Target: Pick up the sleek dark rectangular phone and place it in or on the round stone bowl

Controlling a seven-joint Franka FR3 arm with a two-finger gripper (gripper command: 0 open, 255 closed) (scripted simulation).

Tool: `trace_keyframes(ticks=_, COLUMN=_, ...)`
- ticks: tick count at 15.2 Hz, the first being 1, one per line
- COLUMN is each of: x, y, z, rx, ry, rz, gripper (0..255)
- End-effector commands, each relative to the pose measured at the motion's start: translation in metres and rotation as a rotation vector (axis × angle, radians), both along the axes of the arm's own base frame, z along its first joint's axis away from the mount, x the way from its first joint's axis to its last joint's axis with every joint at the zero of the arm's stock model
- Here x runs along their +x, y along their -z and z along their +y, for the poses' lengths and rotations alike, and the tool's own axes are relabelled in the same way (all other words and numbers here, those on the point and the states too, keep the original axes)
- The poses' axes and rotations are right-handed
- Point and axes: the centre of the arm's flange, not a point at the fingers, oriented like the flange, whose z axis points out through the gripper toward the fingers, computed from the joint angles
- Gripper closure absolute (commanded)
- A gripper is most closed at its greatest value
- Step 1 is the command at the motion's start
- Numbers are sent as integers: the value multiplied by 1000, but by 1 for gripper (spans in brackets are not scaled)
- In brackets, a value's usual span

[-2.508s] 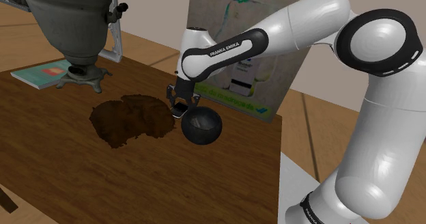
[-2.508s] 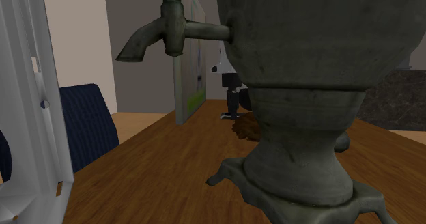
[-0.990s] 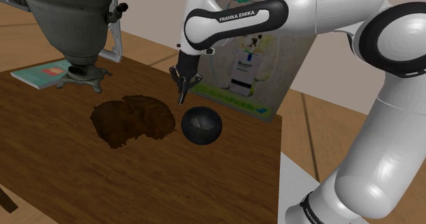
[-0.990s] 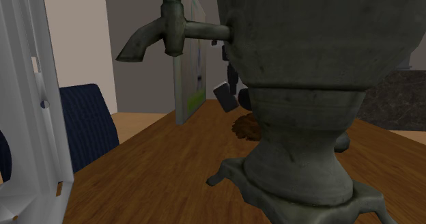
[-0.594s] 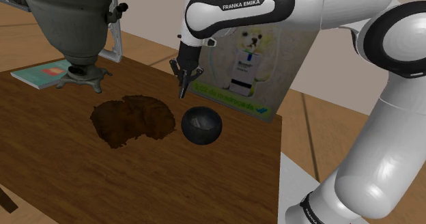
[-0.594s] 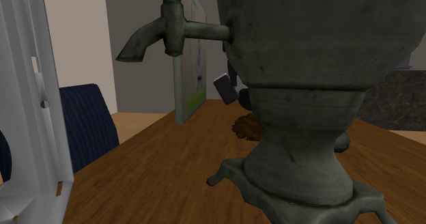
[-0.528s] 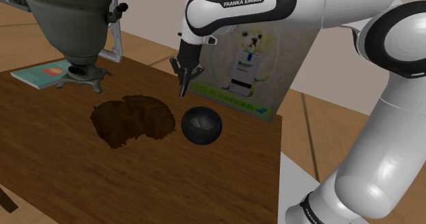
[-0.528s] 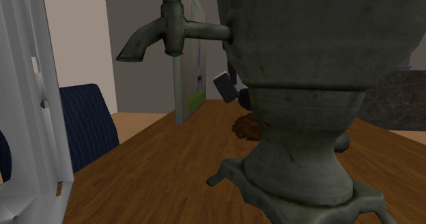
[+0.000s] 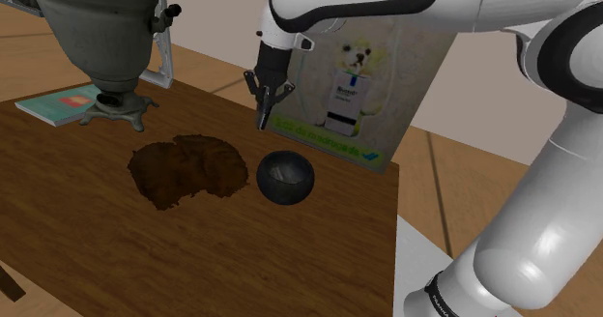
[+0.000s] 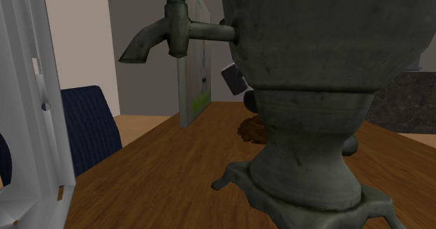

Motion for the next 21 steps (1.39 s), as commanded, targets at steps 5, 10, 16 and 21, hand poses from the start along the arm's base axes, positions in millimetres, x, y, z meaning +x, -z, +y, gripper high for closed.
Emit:
trace_keyframes(ticks=5, x=-75, y=-4, z=9, rx=0, ry=0, rz=0, gripper=255)
trace_keyframes(ticks=10, x=-141, y=-6, z=17, rx=0, ry=0, rz=0, gripper=255)
trace_keyframes(ticks=16, x=-146, y=20, z=17, rx=0, ry=0, rz=0, gripper=255)
trace_keyframes(ticks=21, x=-146, y=46, z=17, rx=0, ry=0, rz=0, gripper=255)
